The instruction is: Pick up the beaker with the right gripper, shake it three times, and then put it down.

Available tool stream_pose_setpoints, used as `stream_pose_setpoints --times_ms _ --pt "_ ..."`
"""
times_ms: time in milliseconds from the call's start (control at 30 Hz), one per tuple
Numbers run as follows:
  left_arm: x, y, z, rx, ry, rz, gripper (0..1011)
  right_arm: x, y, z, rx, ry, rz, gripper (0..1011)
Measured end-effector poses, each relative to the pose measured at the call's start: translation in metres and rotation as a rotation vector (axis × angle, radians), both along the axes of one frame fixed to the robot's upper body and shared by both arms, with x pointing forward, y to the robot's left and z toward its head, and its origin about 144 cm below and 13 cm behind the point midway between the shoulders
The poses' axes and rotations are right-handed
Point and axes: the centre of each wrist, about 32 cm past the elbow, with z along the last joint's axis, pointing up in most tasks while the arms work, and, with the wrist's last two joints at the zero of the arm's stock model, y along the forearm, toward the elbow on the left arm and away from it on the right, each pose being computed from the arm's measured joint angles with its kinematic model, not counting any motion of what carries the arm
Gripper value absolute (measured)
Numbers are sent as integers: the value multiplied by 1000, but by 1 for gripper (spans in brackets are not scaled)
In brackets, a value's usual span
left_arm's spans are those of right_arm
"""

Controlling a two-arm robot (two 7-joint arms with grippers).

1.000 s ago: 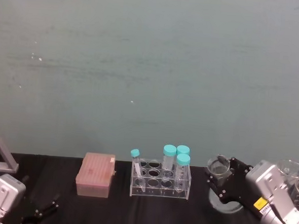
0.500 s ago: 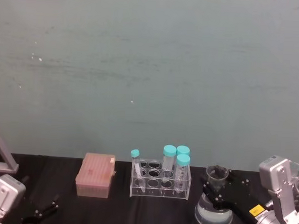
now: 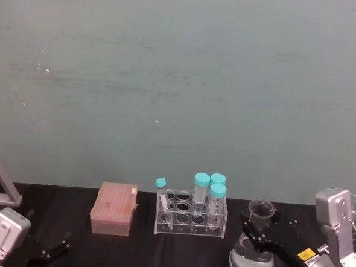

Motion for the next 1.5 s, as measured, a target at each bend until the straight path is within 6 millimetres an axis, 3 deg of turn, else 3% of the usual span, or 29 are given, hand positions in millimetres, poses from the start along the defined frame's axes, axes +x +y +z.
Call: stream_pose_setpoints --times_ms 1233,1333,1500 --pt "0 0 0 0 0 0 1000 0 0 1 -6 -9 2 457" --pt "0 0 0 0 0 0 1000 0 1 1 74 18 19 457" --pt "0 0 0 0 0 0 1000 -3 4 1 389 158 49 457"
